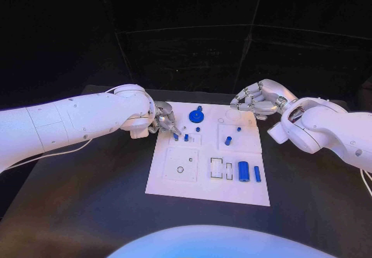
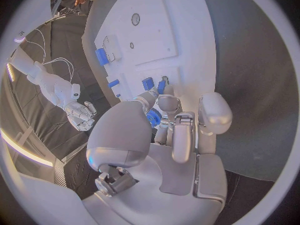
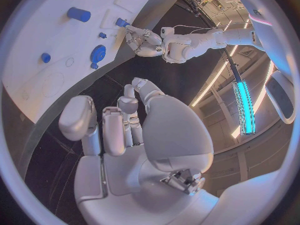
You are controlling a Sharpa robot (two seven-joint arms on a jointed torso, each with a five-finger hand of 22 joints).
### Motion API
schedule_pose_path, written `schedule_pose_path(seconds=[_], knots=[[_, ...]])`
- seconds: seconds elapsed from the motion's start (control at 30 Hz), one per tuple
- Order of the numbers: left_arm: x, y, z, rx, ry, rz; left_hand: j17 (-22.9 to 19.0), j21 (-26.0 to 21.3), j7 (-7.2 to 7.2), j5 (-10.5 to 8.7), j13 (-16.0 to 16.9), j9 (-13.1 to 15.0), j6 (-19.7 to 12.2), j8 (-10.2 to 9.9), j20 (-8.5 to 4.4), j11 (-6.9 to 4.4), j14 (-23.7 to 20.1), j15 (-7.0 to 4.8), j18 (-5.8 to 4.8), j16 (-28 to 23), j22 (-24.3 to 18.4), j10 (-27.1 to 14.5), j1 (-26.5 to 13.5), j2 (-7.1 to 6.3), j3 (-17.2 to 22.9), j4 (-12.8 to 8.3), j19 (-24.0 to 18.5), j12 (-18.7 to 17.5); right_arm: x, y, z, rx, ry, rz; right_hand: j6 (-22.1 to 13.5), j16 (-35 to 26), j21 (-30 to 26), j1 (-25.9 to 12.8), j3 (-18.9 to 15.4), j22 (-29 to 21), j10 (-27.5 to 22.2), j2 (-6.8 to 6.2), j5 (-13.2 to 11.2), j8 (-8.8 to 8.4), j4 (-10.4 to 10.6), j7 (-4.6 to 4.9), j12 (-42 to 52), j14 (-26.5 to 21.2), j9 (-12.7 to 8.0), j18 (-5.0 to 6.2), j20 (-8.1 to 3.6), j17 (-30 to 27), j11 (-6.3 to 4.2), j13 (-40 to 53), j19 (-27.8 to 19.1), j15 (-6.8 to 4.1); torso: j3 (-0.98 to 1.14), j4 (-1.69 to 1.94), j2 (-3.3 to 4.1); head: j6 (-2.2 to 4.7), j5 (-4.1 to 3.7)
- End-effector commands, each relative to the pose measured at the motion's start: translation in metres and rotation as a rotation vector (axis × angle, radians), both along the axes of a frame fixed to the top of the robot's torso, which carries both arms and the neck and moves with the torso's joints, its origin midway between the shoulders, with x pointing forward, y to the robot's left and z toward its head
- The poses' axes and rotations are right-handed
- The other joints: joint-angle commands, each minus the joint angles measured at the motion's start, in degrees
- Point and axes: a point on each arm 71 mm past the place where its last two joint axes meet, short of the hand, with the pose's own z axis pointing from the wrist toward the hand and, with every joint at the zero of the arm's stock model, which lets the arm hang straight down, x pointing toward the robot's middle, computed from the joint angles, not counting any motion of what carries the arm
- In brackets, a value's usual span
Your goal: Assemble the parts on the task board
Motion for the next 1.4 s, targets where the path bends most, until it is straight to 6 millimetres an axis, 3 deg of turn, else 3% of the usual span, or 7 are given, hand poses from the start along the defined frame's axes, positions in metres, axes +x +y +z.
schedule_pose_path(seconds=[0.03,1.4], knots=[[-0.0004,-0.0002,-0.0007,0.032,0.01,-0.025,13.98,0.04,-0.28,0.33,0.01,0.09,0.05,0.4,-0.18,-0.11,5.8,-0.3,-0.13,0.06,-0.08,0.35,0.04,0.57,5.93,-5.57,0.24,0.15,-0.0004,0.0017,0.0014,0.003,-0.005,0.013,-0.31,-0.16,-0.21,0.29,0.32,0.03,-0.09,-0.29,0.15,0.17,0.1,-0.1,0.05,3.08,0.02,0.8,0.06,2.01,0.16,0.02,0.01,-0.03,0.01,0.02,-0.05,-0.05,0.01],[0.0003,-0.0034,-0.0059,0.05,0.031,-0.04,13.95,-0.04,-0.26,0.31,-0.13,0.26,0.05,0.55,-0.16,-0.07,5.8,-0.27,-0.12,0.05,-0.13,0.29,-0.72,0.32,6.54,-5.47,0.19,0.04,-0.0011,0.0022,0.0017,0.005,-0.006,0.017,-0.31,-0.16,-0.21,0.29,0.32,0.03,-0.09,-0.29,0.15,0.17,0.1,-0.1,0.05,3.08,0.02,0.8,0.06,2.01,0.16,0.02,0.01,-0.03,0.0,-0.03,0.02,-0.42,0.03]])
